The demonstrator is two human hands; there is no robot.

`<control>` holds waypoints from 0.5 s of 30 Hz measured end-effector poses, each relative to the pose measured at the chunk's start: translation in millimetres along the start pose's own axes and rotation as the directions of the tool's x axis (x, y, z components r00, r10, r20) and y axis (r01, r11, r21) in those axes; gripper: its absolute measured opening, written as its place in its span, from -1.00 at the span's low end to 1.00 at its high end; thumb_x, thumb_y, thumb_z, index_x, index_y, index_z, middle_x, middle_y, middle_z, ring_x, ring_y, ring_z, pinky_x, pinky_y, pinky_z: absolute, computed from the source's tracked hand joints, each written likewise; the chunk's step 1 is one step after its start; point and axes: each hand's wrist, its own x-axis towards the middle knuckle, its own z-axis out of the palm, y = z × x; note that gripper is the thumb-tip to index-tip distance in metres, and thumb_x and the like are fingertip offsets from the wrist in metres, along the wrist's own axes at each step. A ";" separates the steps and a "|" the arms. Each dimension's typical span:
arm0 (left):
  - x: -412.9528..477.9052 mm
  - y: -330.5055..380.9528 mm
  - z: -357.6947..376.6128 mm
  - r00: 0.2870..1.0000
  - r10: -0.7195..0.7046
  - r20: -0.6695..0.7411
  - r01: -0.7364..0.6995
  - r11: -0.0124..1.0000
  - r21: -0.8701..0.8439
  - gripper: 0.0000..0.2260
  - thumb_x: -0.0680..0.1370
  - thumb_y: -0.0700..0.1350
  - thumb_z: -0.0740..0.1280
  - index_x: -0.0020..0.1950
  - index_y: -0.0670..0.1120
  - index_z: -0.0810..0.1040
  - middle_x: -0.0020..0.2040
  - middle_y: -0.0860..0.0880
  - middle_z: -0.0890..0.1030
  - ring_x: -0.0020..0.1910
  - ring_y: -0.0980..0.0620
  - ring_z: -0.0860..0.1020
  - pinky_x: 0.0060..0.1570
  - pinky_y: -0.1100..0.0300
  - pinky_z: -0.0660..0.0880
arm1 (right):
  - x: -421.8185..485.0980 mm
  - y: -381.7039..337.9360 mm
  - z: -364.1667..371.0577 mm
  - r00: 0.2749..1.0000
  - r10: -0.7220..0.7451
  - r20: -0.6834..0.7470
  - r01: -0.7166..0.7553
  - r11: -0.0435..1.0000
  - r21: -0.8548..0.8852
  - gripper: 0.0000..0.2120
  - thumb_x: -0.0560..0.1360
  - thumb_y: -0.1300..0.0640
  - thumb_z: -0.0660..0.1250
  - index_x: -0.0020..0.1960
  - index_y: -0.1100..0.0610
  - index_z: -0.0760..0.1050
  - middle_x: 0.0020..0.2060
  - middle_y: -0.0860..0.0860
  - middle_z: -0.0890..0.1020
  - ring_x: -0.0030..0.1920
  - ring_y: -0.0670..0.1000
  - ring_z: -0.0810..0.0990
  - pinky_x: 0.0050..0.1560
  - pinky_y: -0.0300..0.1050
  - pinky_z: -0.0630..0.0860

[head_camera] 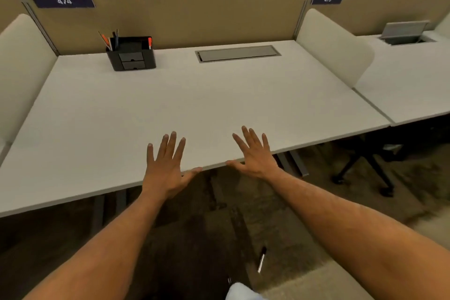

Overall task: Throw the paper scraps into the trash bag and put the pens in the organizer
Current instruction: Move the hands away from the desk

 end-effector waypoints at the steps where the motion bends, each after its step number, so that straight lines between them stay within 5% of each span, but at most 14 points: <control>1: -7.8 5.8 2.4 1.000 0.009 0.003 -0.009 1.000 0.008 -0.15 0.46 0.53 -0.19 0.60 0.06 -0.23 0.60 -0.03 -0.30 0.57 -0.04 -0.32 0.50 -0.21 -0.31 | -10.1 4.1 2.3 1.000 0.004 -0.001 -0.004 1.000 -0.008 -0.14 0.47 -0.50 -0.10 0.60 -0.09 -0.25 0.58 0.05 -0.30 0.58 0.10 -0.32 0.53 0.28 -0.30; 11: -95.7 79.2 62.6 0.989 0.061 0.132 -0.064 0.998 0.019 -0.16 0.47 0.51 -0.23 0.61 0.04 -0.15 0.61 -0.06 -0.22 0.58 -0.07 -0.25 0.52 -0.24 -0.18 | -125.9 62.9 75.5 0.995 0.058 0.076 -0.059 0.998 0.007 -0.08 0.37 -0.53 -0.26 0.60 -0.08 -0.14 0.61 0.06 -0.20 0.59 0.11 -0.26 0.53 0.33 -0.24; 15: -143.3 114.4 109.9 0.984 0.041 0.174 -0.041 0.999 -0.006 -0.16 0.47 0.51 -0.18 0.61 0.02 -0.05 0.63 -0.07 -0.09 0.60 -0.07 -0.14 0.51 -0.26 -0.10 | -175.6 96.6 125.4 0.988 0.080 0.135 -0.086 0.995 0.044 -0.15 0.47 -0.48 -0.06 0.61 -0.06 -0.09 0.61 0.08 -0.13 0.60 0.10 -0.21 0.53 0.29 -0.26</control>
